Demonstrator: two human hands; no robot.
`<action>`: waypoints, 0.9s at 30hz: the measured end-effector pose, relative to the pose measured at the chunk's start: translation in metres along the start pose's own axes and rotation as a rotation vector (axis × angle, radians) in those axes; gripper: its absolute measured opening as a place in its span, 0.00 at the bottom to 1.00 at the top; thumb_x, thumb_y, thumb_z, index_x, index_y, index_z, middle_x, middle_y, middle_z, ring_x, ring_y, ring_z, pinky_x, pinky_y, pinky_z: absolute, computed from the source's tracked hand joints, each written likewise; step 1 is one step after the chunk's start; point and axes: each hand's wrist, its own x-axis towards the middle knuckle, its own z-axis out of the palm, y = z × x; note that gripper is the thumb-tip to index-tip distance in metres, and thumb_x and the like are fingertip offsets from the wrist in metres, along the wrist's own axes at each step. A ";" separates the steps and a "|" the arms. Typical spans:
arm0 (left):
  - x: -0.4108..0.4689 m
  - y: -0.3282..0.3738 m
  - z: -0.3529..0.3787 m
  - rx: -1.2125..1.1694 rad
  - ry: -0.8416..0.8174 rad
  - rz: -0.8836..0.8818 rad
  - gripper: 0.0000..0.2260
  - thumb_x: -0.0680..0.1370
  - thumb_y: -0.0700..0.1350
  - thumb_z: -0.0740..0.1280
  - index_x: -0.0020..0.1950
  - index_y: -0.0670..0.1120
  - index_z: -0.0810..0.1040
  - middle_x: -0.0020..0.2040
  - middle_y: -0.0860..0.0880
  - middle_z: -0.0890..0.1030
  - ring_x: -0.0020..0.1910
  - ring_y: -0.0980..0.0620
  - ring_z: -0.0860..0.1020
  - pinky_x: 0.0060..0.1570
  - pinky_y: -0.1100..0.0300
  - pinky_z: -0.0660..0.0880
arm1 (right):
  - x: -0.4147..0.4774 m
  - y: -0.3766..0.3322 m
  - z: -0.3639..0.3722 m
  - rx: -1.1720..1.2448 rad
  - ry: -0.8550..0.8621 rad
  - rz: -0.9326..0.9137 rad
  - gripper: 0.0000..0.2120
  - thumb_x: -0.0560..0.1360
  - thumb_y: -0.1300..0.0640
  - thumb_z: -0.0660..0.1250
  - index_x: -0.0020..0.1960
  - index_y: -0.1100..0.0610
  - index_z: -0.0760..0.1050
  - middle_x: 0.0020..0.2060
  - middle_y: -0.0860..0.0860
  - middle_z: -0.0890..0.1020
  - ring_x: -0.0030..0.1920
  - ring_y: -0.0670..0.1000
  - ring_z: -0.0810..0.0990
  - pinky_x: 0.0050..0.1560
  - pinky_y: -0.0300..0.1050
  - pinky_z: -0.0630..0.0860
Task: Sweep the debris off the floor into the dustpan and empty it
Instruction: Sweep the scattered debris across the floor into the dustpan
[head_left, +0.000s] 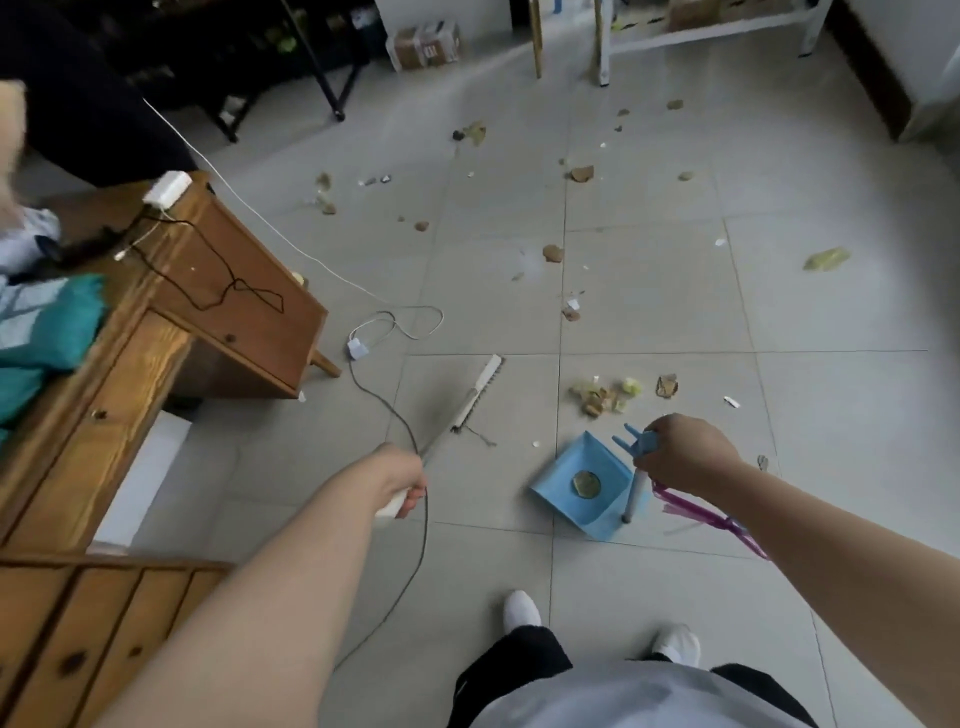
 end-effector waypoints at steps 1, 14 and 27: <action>-0.001 0.002 0.006 -0.068 0.003 -0.004 0.13 0.79 0.31 0.55 0.36 0.40 0.67 0.28 0.44 0.68 0.22 0.53 0.64 0.26 0.65 0.62 | 0.003 0.000 -0.001 -0.002 -0.004 -0.008 0.06 0.72 0.55 0.66 0.46 0.53 0.80 0.38 0.51 0.83 0.40 0.53 0.81 0.30 0.39 0.69; 0.053 0.082 0.038 -0.648 -0.163 -0.102 0.09 0.78 0.32 0.52 0.41 0.42 0.66 0.26 0.49 0.67 0.13 0.57 0.66 0.19 0.72 0.69 | 0.039 0.011 -0.022 0.003 -0.038 0.005 0.04 0.71 0.54 0.66 0.39 0.46 0.75 0.35 0.47 0.81 0.39 0.52 0.81 0.36 0.42 0.76; 0.053 0.196 0.066 -0.792 -0.399 -0.005 0.12 0.81 0.34 0.52 0.38 0.41 0.64 0.19 0.47 0.68 0.12 0.57 0.65 0.15 0.72 0.65 | 0.044 0.034 -0.024 0.061 0.031 0.147 0.03 0.69 0.55 0.64 0.37 0.49 0.75 0.32 0.48 0.79 0.37 0.53 0.79 0.32 0.41 0.70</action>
